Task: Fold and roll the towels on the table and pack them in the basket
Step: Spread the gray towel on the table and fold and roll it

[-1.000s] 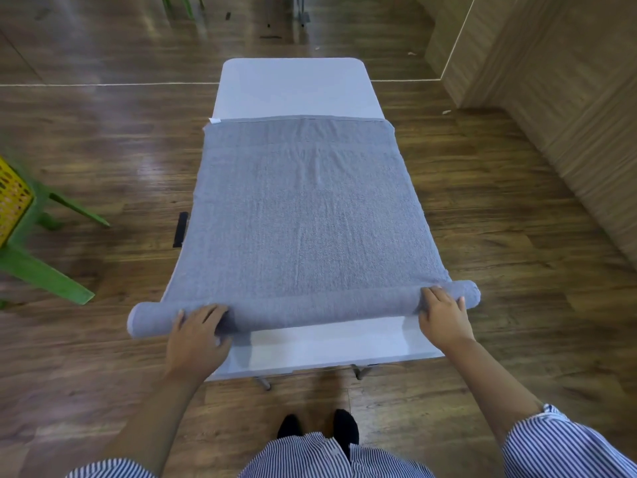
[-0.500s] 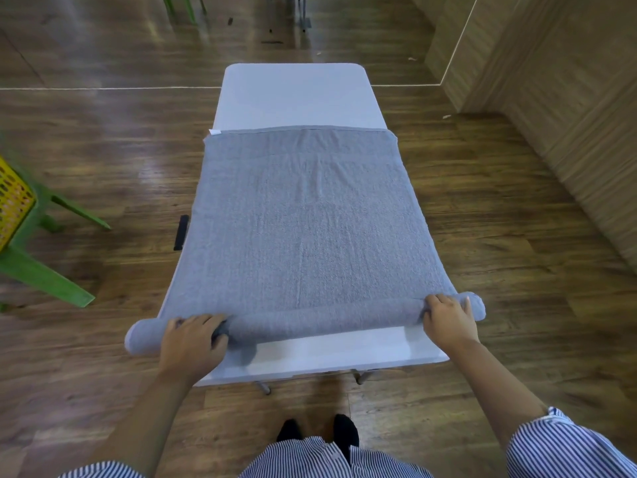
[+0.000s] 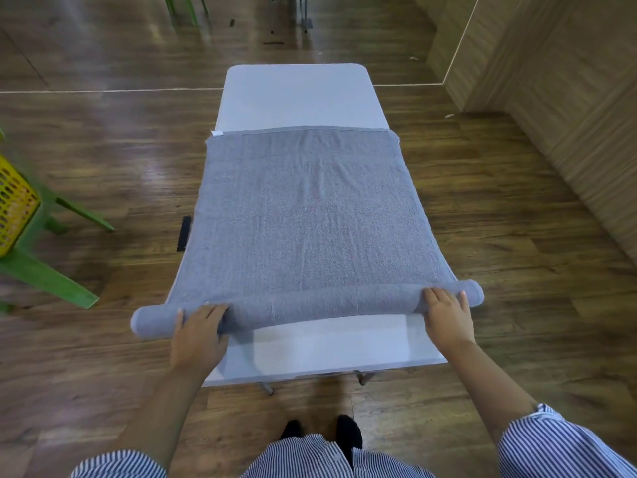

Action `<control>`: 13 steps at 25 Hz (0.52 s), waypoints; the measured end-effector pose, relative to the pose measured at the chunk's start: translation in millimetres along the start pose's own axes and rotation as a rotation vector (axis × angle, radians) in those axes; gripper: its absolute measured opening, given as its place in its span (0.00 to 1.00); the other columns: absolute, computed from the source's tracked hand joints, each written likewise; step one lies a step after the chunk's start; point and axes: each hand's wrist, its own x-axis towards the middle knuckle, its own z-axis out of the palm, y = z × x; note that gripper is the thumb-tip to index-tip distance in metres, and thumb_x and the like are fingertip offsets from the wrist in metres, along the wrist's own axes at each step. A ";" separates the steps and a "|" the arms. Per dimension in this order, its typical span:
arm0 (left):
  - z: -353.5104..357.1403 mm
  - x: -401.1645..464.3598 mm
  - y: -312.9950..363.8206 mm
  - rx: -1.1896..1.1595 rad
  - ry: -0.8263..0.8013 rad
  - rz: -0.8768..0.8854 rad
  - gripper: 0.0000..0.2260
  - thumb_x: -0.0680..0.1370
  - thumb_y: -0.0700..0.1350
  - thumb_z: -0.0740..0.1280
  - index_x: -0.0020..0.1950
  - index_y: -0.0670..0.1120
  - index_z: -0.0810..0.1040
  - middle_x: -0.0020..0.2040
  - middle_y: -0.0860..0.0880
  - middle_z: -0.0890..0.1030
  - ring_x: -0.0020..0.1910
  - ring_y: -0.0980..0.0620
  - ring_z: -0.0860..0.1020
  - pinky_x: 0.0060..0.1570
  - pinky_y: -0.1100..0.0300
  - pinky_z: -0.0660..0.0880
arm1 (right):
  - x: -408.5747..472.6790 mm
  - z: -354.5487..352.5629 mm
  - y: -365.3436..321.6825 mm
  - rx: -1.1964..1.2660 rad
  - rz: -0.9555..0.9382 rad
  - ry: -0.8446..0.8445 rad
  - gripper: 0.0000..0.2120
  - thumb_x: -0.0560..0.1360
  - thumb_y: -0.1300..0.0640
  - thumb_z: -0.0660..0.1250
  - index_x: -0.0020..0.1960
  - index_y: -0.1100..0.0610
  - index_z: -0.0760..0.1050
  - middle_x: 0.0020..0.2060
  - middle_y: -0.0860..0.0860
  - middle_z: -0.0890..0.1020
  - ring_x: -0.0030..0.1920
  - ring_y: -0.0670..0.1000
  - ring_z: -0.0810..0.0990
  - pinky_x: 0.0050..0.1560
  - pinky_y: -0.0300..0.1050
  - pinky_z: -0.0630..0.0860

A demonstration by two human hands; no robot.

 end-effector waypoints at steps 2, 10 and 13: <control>0.1 -4.0 -0.7 0.043 0.044 0.051 0.18 0.66 0.39 0.72 0.55 0.43 0.81 0.49 0.44 0.83 0.51 0.42 0.81 0.58 0.33 0.69 | -0.3 3.7 0.9 -0.004 -0.012 0.097 0.16 0.67 0.70 0.66 0.54 0.61 0.77 0.47 0.56 0.81 0.51 0.59 0.78 0.65 0.65 0.62; -15.4 -8.9 -11.4 0.104 0.217 0.165 0.18 0.68 0.50 0.59 0.52 0.46 0.81 0.46 0.49 0.83 0.44 0.45 0.81 0.52 0.40 0.71 | -3.6 -5.3 8.0 0.011 -0.077 0.225 0.06 0.64 0.63 0.72 0.41 0.59 0.80 0.35 0.53 0.81 0.41 0.59 0.80 0.58 0.66 0.68; -10.2 -4.9 -7.2 0.098 0.221 0.162 0.17 0.69 0.44 0.62 0.56 0.45 0.78 0.55 0.47 0.80 0.54 0.44 0.79 0.58 0.36 0.66 | -2.1 -0.8 4.4 0.033 -0.130 0.239 0.16 0.64 0.66 0.72 0.52 0.61 0.78 0.47 0.56 0.81 0.51 0.60 0.79 0.58 0.65 0.69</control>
